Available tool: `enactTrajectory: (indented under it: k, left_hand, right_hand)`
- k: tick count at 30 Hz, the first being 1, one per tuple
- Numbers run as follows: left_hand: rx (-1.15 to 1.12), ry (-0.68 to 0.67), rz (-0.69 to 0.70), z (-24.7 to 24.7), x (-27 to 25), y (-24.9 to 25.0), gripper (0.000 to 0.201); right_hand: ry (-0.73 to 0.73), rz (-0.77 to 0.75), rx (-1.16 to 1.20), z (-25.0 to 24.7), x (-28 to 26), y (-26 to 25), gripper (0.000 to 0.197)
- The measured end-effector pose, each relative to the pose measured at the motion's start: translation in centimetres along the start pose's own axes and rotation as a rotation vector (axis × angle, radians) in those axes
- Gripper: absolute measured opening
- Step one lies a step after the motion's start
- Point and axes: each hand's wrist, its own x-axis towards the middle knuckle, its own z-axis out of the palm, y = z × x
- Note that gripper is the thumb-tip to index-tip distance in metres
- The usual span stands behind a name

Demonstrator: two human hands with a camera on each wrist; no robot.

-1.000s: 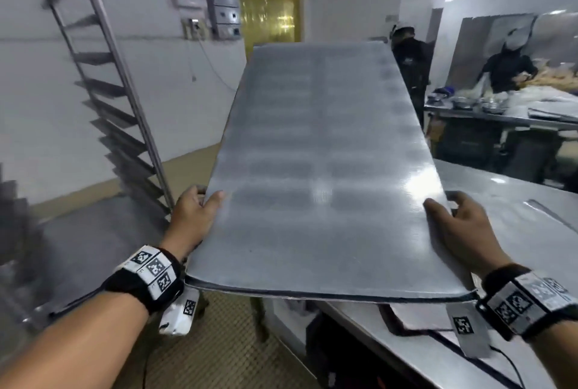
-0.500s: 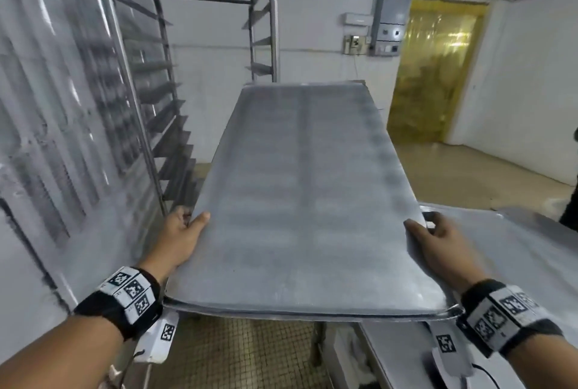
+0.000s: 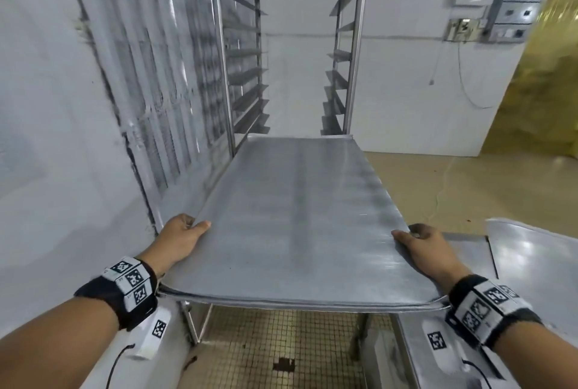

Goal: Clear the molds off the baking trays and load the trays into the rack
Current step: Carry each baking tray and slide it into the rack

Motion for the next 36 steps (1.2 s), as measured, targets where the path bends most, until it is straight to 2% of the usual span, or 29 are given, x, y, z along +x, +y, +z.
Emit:
enactTrajectory:
  k: [5, 12, 15, 19, 25, 31, 36]
  left_hand:
    - [0.058, -0.032, -0.043, -0.9, 1.1, -1.9, 0.034]
    - [0.101, -0.007, -0.065, -1.4, 3.5, -3.5, 0.031]
    - [0.103, 0.007, -0.068, -1.5, 4.4, -3.8, 0.035]
    - [0.103, 0.013, -0.067, -2.0, 5.5, -4.4, 0.04]
    - [0.086, -0.002, -0.05, -2.3, 6.8, -5.3, 0.038]
    - [0.053, -0.014, -0.026, -1.2, 7.6, -4.9, 0.024]
    - [0.055, -0.012, -0.02, -0.1, 8.9, -4.9, 0.021]
  right_hand:
    - [-0.031, 0.033, -0.006, 2.4, 1.0, 0.6, 0.018]
    - [-0.007, -0.016, -0.177, 5.6, 2.9, 1.7, 0.029]
    - [0.011, -0.017, -0.179, 7.0, 3.4, 2.0, 0.033]
    - [0.03, -0.015, -0.166, 8.5, 3.2, 1.9, 0.026]
    - [0.046, 0.011, -0.101, 9.8, 2.9, 2.5, 0.025]
    - [0.064, -0.004, -0.119, 10.2, 3.8, 2.5, 0.019]
    - [0.044, 0.009, -0.108, 10.2, 6.1, 3.8, 0.026]
